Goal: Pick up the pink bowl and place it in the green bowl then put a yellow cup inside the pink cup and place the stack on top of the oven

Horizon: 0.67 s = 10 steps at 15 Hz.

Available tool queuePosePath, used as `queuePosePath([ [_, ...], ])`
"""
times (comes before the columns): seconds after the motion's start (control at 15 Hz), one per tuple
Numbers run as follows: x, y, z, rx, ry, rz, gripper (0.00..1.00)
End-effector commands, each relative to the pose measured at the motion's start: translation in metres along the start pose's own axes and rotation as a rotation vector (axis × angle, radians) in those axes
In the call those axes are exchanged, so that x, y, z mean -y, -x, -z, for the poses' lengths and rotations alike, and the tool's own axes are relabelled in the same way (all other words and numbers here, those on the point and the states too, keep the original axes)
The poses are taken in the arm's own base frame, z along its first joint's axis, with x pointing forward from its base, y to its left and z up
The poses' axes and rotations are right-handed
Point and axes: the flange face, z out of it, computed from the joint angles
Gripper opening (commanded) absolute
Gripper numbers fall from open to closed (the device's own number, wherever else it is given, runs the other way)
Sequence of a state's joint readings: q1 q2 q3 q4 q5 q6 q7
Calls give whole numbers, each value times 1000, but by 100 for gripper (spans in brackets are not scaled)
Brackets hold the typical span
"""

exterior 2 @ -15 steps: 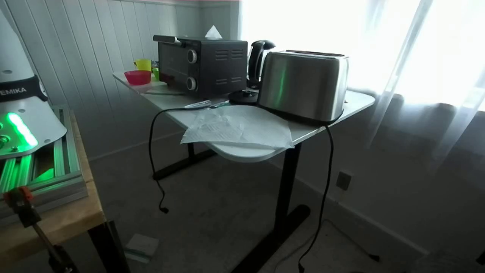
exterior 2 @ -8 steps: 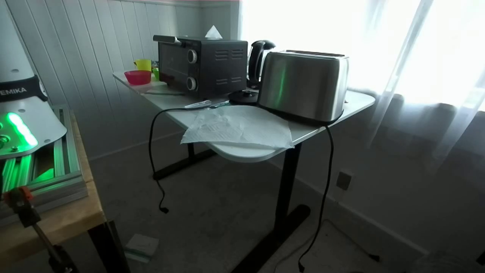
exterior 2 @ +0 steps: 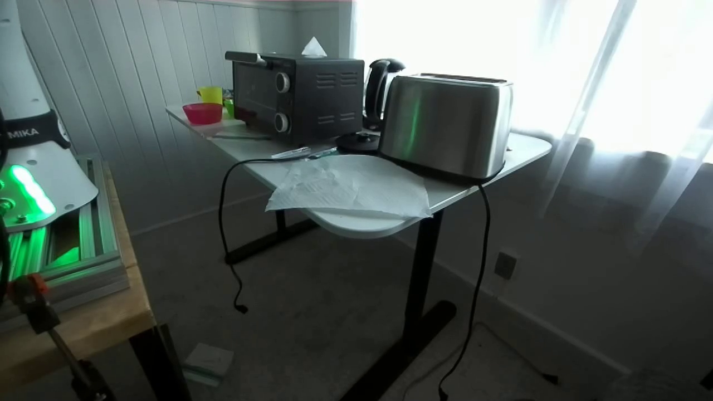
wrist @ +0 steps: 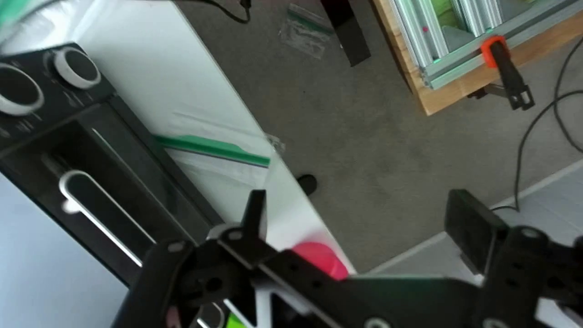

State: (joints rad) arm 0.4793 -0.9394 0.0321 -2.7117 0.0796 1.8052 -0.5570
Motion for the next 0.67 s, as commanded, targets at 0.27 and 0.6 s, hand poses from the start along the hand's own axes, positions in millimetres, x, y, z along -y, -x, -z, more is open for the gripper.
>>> queuePosePath([
  [0.27,40,-36,-29,-59,-71,218,100],
  [0.6,42,-45,-40,-48,-89,261,100],
])
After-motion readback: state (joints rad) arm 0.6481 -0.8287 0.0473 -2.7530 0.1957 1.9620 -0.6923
